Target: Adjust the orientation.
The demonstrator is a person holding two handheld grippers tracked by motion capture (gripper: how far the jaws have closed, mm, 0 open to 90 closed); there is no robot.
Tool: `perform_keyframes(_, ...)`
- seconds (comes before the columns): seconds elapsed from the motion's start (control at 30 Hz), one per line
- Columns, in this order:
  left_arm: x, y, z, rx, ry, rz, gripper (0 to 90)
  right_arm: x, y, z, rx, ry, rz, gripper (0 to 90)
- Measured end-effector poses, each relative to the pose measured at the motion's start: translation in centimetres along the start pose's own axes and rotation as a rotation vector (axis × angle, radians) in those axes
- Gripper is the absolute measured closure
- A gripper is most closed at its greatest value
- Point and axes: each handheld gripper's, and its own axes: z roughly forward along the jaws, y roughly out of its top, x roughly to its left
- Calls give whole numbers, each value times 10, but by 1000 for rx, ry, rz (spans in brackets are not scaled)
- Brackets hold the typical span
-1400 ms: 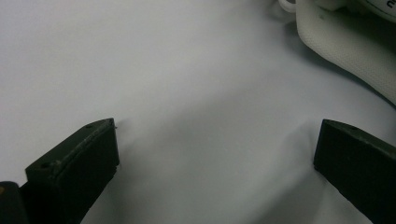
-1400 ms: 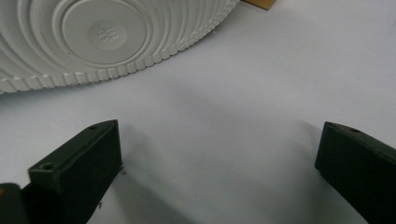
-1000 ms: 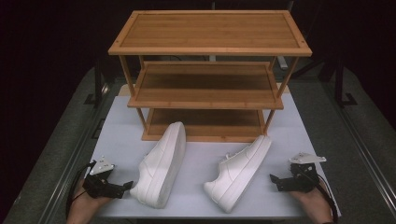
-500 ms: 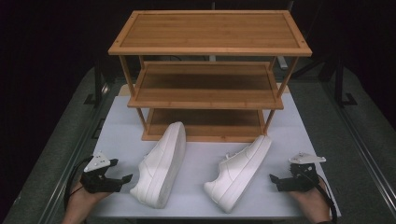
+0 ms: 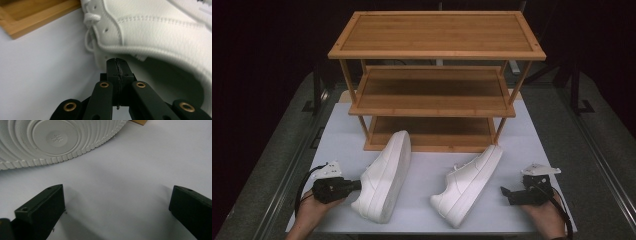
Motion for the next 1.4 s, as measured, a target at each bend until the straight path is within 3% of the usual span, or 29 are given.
perform_keyframes(0.1,0,3,7,9,-33,-6,900,0,0,0,-2,0,1,0)
perform_keyframes(0.13,-2,5,10,-8,-45,-11,900,0,0,0,-2,0,0,0)
perform_keyframes(0.43,-11,13,10,-43,-43,24,900,0,0,0,-1,0,1,0)
perform_keyframes(0.67,-17,23,12,-79,-83,34,900,0,0,0,-1,0,1,0)
perform_keyframes(0.93,-24,33,21,-83,-106,51,900,0,0,0,-2,0,1,0)
perform_keyframes(1.4,-30,41,25,-102,-132,63,900,0,0,0,-2,0,0,0)
